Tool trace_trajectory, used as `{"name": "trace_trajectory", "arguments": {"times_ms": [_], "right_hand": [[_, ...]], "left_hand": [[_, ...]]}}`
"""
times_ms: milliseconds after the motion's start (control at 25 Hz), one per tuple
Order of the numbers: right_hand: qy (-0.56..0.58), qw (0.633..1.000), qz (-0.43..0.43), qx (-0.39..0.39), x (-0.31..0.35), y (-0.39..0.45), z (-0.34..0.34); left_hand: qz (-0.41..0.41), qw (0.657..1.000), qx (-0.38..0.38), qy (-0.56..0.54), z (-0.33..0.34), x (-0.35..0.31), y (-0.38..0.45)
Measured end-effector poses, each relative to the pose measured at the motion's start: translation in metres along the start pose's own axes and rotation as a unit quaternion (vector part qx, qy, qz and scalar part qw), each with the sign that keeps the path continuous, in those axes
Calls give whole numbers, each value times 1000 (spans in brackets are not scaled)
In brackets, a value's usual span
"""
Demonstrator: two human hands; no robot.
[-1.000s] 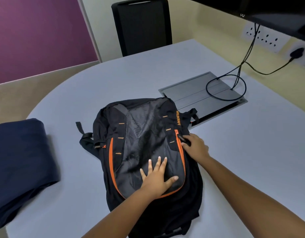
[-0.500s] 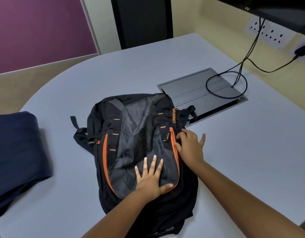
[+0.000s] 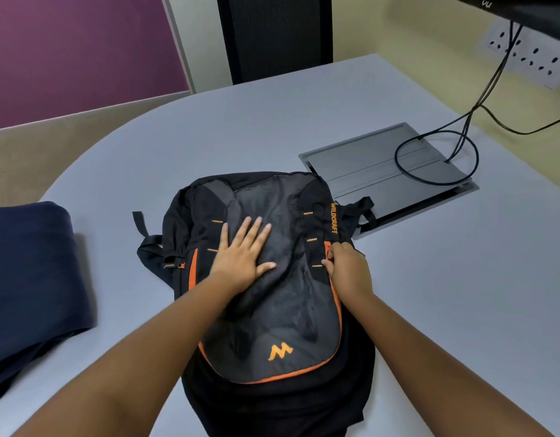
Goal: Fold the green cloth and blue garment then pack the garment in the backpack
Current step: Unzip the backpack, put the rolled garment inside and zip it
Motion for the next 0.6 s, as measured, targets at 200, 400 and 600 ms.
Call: {"name": "trace_trajectory", "arguments": {"times_ms": [200,400,600], "right_hand": [[-4,1000,-18,-5,-4,1,1],[-41,998,-47,-2,-5,0,0],[-22,999,-48,0,-11,-2,-10]], "left_hand": [[-31,993,111,-13,49,13,5],[117,989,-52,-68,-4,-76,-1],[74,966,159,-192,14,-107,24]]}}
Point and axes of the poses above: each hand's wrist, its own y-axis towards the middle knuckle, its own z-axis out of the palm, x = y × z, the point moved 10 cm from there along y, towards the middle knuckle, and after that the axes turned 10 degrees about -z, right-handed, at the moved point
